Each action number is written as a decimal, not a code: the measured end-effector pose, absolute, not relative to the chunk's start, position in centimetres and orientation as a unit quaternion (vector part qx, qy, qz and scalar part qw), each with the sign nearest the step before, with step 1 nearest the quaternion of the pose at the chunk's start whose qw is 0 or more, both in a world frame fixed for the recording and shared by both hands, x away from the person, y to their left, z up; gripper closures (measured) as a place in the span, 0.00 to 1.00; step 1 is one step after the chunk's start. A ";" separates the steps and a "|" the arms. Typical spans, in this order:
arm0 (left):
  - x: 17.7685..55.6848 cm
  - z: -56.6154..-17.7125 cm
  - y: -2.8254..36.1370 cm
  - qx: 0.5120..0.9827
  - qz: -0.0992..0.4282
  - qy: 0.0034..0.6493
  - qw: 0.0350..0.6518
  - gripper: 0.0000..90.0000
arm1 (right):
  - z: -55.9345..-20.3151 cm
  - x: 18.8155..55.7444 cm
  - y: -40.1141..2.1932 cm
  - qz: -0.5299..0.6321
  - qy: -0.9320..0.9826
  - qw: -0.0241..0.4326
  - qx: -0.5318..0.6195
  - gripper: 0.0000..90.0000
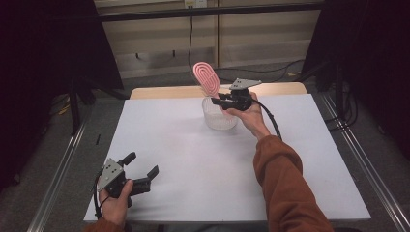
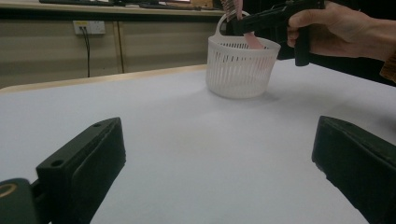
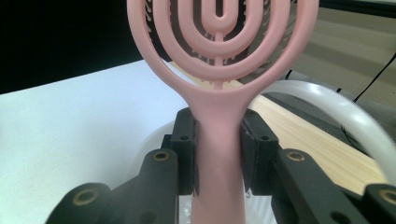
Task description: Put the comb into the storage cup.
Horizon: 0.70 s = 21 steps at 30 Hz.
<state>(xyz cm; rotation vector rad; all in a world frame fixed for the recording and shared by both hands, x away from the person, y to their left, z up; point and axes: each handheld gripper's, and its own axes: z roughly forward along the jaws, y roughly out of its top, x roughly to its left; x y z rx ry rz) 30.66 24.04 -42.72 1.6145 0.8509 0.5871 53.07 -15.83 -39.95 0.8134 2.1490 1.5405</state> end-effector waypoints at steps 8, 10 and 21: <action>30.6 -42.7 24.0 0.689 0.251 0.364 0.575 0.03 | -40.3 53.3 -16.0 0.532 0.773 0.179 0.296 0.78; 30.6 -42.7 24.0 0.689 0.251 0.364 0.575 0.03 | -40.3 53.3 -16.1 0.531 0.774 0.176 0.298 0.78; 30.7 -42.8 24.0 0.689 0.249 0.364 0.576 0.03 | -40.6 53.5 -16.2 0.506 0.791 0.165 0.301 0.78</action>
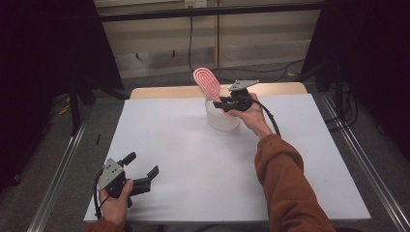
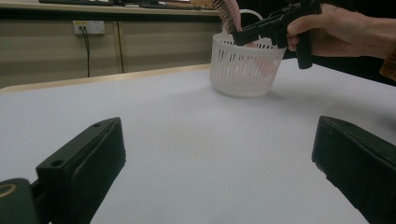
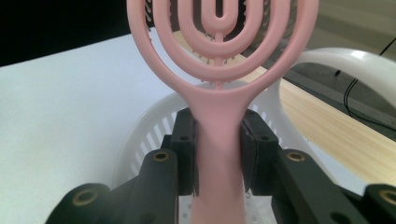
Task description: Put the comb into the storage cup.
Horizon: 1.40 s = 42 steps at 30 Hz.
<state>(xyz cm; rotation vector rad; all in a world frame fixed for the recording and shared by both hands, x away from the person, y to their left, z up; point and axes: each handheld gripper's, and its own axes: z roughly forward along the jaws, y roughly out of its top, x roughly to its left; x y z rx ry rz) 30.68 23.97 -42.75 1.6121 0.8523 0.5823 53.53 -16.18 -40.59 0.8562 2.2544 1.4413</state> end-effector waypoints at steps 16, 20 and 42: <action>30.8 -42.8 23.9 0.689 0.247 0.365 0.575 0.03 | -40.5 54.6 -16.3 0.448 0.820 0.158 0.320 0.78; 30.8 -42.8 24.0 0.688 0.247 0.365 0.576 0.03 | -40.5 54.9 -16.0 0.435 0.826 0.155 0.323 0.78; 30.8 -42.7 24.0 0.688 0.248 0.365 0.577 0.03 | -40.5 55.3 -15.8 0.409 0.835 0.143 0.338 0.74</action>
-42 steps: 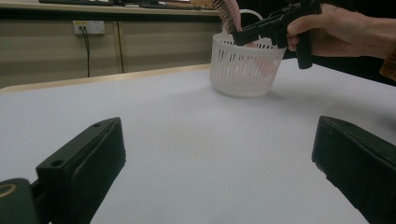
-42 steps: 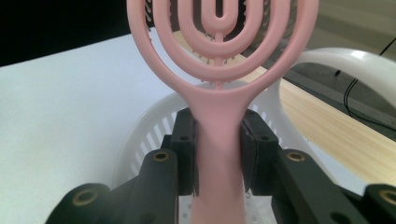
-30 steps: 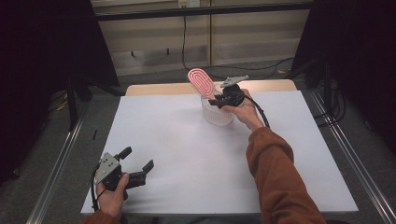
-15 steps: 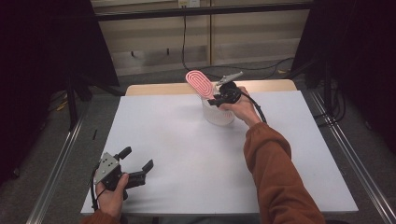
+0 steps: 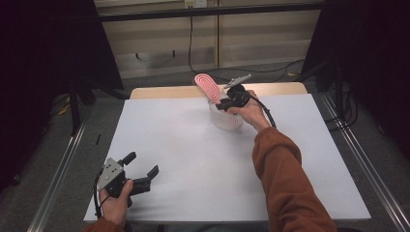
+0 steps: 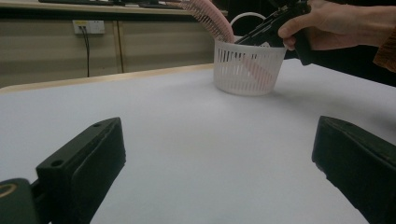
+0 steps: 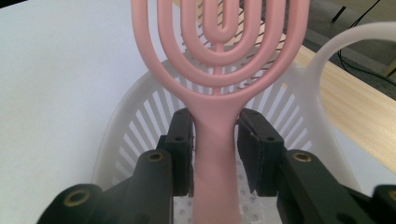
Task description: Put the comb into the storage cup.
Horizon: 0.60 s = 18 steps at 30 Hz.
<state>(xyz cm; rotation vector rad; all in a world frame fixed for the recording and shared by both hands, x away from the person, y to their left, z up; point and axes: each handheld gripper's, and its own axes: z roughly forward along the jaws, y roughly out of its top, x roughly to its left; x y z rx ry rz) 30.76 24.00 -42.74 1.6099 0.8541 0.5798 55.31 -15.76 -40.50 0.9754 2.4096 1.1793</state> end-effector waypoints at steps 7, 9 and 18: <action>30.7 -42.7 24.0 0.689 0.250 0.364 0.575 0.03 | -40.3 55.2 -15.9 0.410 0.834 0.145 0.340 0.72; 30.7 -42.7 24.0 0.689 0.250 0.363 0.575 0.03 | -40.2 55.1 -15.9 0.411 0.833 0.147 0.340 0.70; 30.7 -42.7 24.0 0.688 0.249 0.364 0.576 0.03 | -39.3 54.7 -16.0 0.423 0.827 0.149 0.340 0.67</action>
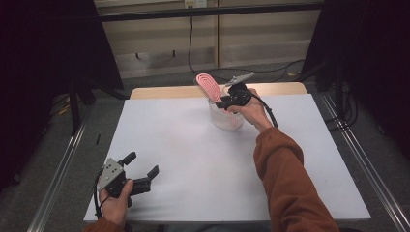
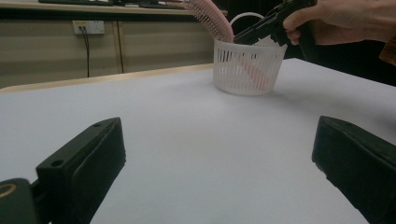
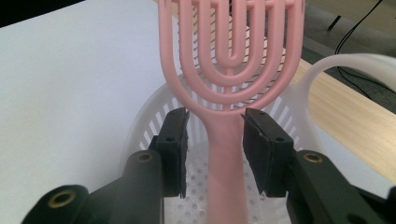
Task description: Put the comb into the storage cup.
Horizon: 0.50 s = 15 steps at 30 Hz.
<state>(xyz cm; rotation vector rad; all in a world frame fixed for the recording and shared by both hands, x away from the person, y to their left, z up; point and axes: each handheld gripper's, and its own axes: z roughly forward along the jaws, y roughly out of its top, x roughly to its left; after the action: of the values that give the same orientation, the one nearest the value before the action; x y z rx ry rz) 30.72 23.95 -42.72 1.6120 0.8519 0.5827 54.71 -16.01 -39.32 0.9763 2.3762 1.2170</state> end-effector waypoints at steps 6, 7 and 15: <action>30.7 -42.7 24.0 0.689 0.249 0.363 0.576 0.03 | -39.0 54.5 -16.1 0.425 0.824 0.152 0.342 0.63; 30.7 -42.7 24.0 0.690 0.250 0.362 0.575 0.03 | -39.0 54.5 -16.2 0.426 0.823 0.152 0.343 0.62; 30.7 -42.7 24.0 0.689 0.250 0.363 0.576 0.03 | -38.7 53.9 -16.4 0.433 0.817 0.155 0.346 0.59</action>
<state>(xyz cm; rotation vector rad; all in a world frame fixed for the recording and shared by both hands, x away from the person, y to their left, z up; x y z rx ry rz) 30.70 23.98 -42.71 1.6133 0.8500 0.5845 53.91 -16.39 -38.75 0.9922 2.3422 1.2421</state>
